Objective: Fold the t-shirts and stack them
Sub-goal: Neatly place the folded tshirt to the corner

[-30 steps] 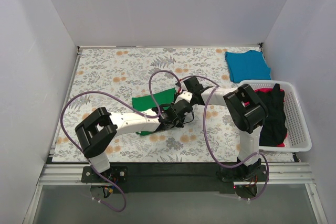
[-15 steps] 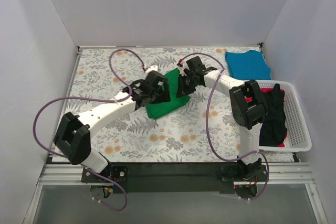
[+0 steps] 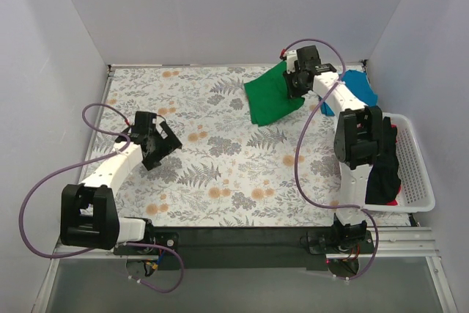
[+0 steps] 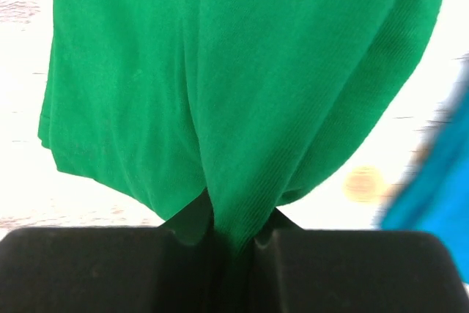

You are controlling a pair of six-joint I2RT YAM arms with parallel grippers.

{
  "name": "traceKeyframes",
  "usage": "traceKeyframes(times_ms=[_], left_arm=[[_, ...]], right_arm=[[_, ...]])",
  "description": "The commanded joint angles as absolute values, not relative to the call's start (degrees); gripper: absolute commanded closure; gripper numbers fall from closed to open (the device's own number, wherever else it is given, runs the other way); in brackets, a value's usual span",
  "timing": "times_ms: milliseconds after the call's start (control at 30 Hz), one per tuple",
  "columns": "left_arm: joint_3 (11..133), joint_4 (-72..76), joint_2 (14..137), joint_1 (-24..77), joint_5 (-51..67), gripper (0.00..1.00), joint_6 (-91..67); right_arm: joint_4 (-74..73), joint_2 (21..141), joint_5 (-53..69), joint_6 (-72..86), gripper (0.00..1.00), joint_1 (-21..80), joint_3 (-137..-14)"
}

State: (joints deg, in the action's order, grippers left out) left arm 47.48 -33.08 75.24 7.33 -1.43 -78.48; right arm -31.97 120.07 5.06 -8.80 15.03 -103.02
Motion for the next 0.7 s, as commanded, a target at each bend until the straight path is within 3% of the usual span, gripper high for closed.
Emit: traceKeyframes(times_ms=[0,267,667], left_arm=[[43.25,-33.58,72.61,6.33,6.77,0.04,-80.50],[41.75,-38.23,71.10,5.45,1.06,0.02,-79.89],[42.80,-38.50,74.18,5.45,2.37,0.02,-81.12]], right_arm=[[-32.87,120.67,1.06,-18.61,0.99,12.40,-109.06],[-36.30,122.26,-1.85,-25.05,0.99,7.30,-115.75],[-39.20,119.71,-5.36,-26.73,0.99,2.46,-117.68]])
